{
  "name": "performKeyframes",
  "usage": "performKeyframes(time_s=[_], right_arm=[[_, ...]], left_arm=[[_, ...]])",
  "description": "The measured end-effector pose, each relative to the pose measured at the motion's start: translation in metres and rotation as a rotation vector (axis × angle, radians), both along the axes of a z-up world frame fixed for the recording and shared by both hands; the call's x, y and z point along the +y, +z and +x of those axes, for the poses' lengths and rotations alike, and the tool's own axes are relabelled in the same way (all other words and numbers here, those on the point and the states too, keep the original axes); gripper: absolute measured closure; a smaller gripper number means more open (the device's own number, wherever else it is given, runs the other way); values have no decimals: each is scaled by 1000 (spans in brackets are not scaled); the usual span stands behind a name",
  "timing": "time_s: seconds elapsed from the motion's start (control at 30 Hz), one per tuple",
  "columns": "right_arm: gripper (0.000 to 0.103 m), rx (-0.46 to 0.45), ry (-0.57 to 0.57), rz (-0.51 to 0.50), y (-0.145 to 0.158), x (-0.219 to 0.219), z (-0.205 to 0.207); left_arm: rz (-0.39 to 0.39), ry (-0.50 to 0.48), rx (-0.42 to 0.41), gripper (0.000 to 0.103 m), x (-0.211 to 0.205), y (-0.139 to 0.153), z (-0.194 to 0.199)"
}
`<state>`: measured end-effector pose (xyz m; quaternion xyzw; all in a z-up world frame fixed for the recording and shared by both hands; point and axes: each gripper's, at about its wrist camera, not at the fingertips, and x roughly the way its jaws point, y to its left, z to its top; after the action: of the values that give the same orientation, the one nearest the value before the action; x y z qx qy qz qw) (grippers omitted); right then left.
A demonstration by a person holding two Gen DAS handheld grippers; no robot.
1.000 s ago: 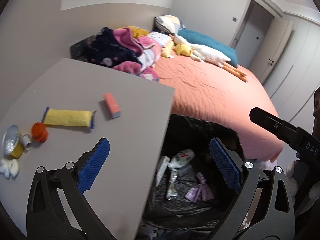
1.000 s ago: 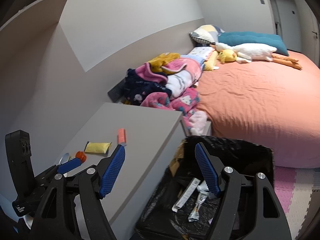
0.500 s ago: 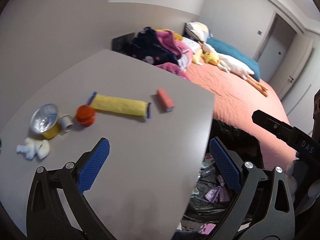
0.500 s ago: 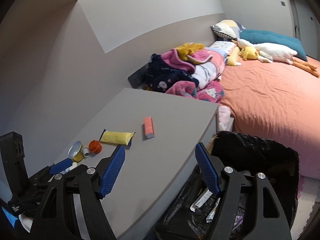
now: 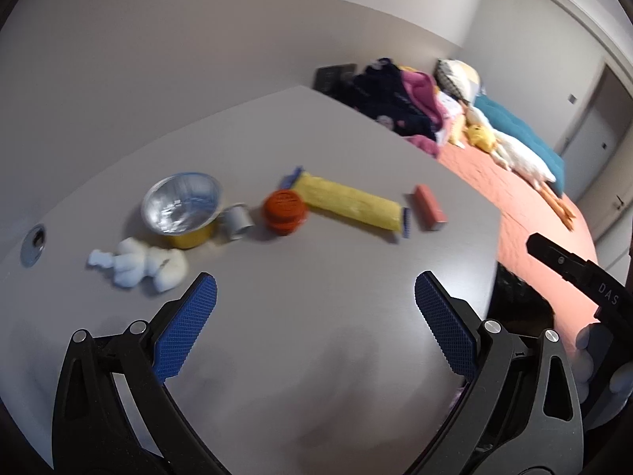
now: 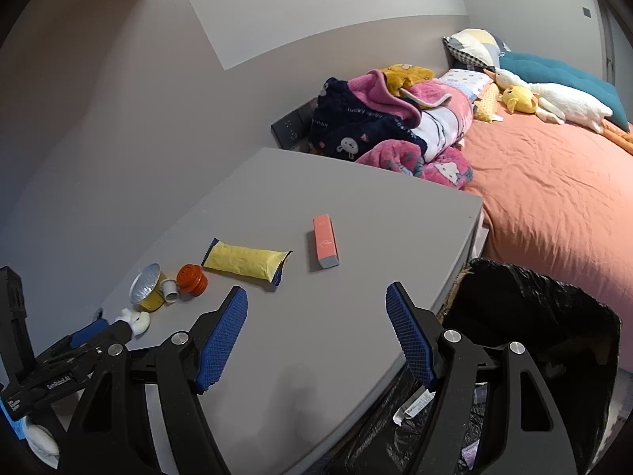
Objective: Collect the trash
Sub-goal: 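Move both open tools back over the table trash, then grasp the white foam figure with the left tool while the right tool grasps the pink box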
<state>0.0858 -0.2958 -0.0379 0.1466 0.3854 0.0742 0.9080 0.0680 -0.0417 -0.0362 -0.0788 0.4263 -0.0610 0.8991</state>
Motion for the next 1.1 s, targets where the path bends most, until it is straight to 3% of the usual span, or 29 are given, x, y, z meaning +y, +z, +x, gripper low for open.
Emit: performKeyframes(time_s=[0.63, 0.83, 0.93, 1.1], right_arm=[[30, 59, 27, -61, -31, 27, 71], [36, 89, 24, -69, -44, 30, 95], [39, 109, 20, -68, -51, 31, 105], [43, 129, 13, -95, -61, 33, 123]], left_arm=[[19, 255, 93, 7, 81, -35, 28], [24, 344, 144, 7, 103, -49, 35], [33, 366, 179, 11, 111, -56, 42], [-1, 419, 271, 27, 127, -72, 51]])
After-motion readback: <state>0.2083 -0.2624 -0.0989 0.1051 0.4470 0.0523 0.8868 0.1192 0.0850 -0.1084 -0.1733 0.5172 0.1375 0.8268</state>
